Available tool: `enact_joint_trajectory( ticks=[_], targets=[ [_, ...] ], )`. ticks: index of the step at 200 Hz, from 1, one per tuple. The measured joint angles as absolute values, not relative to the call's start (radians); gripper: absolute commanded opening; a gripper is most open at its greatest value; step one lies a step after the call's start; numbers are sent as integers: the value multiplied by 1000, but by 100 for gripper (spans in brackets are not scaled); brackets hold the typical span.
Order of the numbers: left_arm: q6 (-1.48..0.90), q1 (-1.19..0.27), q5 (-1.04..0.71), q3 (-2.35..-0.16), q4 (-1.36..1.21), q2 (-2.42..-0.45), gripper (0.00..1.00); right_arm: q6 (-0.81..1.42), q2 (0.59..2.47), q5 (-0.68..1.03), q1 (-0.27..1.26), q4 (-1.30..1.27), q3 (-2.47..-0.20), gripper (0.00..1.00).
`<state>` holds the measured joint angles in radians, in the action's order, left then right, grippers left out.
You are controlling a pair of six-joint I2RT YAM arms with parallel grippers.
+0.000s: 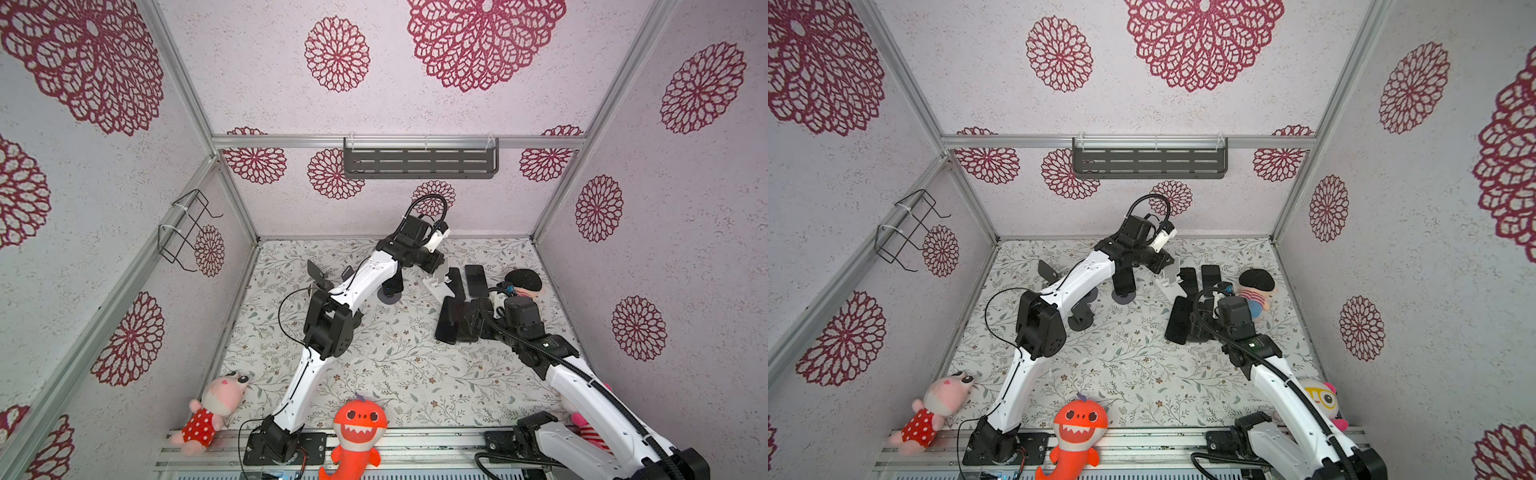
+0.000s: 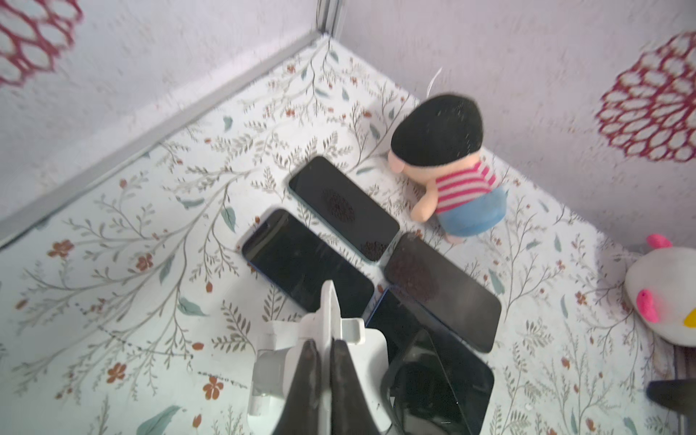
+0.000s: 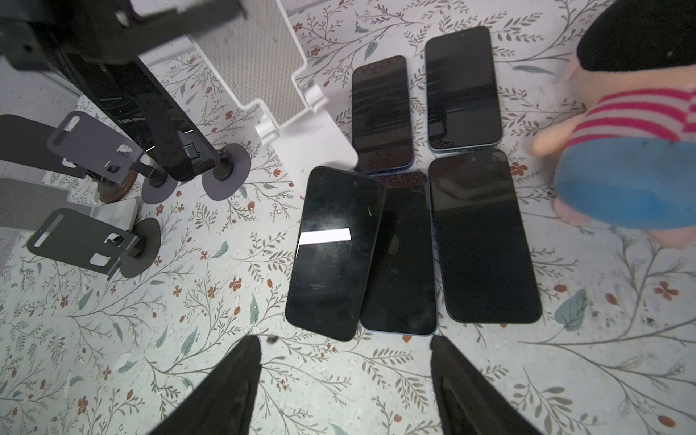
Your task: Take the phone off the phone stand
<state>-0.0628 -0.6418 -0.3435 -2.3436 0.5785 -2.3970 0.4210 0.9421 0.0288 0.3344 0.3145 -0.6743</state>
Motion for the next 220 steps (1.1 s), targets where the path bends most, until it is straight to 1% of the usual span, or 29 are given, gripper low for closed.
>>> enact_joint_trajectory(
  ticks=[46, 91, 123, 141, 157, 177, 186, 220],
  targets=[
    [-107, -644, -339, -2338, 491, -2329, 0, 420, 920, 27, 334, 315, -674, 74],
    [-152, -645, -244, -2258, 461, -2233, 0, 420, 916, -1, 332, 315, -674, 73],
    [-196, -631, -147, -2229, 523, -2119, 0, 421, 1019, -77, 327, 330, -689, 69],
    [-237, -599, -143, -2228, 581, -2027, 0, 428, 1110, -99, 328, 335, -714, 69],
    [-269, -533, -141, -2225, 641, -1924, 0, 448, 1161, -117, 335, 335, -730, 72],
    [-296, -398, -112, -2170, 685, -1769, 0, 500, 1194, -145, 355, 334, -739, 74],
    [-312, -323, -98, -2121, 698, -1688, 0, 529, 1213, -160, 368, 334, -748, 75],
    [-365, -35, -71, -1872, 738, -1417, 0, 619, 1333, -202, 430, 323, -807, 75]
  ],
)
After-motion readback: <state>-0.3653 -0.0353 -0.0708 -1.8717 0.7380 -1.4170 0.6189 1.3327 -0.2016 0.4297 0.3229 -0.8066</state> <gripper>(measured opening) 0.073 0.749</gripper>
